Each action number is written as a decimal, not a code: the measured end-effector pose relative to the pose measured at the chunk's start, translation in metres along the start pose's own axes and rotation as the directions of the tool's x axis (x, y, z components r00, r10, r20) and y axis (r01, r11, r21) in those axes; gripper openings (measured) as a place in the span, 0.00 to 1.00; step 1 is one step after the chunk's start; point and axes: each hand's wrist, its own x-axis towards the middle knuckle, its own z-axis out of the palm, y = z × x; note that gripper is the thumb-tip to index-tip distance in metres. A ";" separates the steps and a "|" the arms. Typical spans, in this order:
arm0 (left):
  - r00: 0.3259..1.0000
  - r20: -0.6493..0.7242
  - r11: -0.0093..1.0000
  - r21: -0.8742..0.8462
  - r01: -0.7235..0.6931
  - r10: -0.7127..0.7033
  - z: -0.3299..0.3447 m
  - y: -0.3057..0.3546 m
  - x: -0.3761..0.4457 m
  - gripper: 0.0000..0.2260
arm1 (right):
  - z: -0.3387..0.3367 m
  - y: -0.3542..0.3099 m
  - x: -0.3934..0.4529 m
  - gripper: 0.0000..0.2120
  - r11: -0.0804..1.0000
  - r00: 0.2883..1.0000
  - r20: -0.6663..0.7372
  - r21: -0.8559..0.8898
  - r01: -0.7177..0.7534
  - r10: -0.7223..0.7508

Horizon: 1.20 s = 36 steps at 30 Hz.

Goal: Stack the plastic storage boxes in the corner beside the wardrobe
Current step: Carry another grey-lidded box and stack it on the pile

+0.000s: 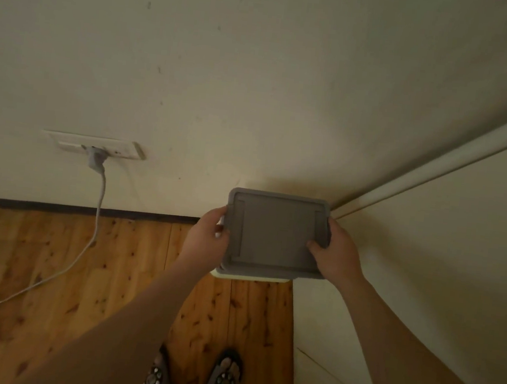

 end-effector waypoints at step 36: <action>0.986 -0.018 0.948 0.279 -0.153 0.165 0.020 -0.058 0.032 0.31 | 0.060 0.023 0.015 0.37 0.996 0.997 -0.015 -0.057 0.072 -0.072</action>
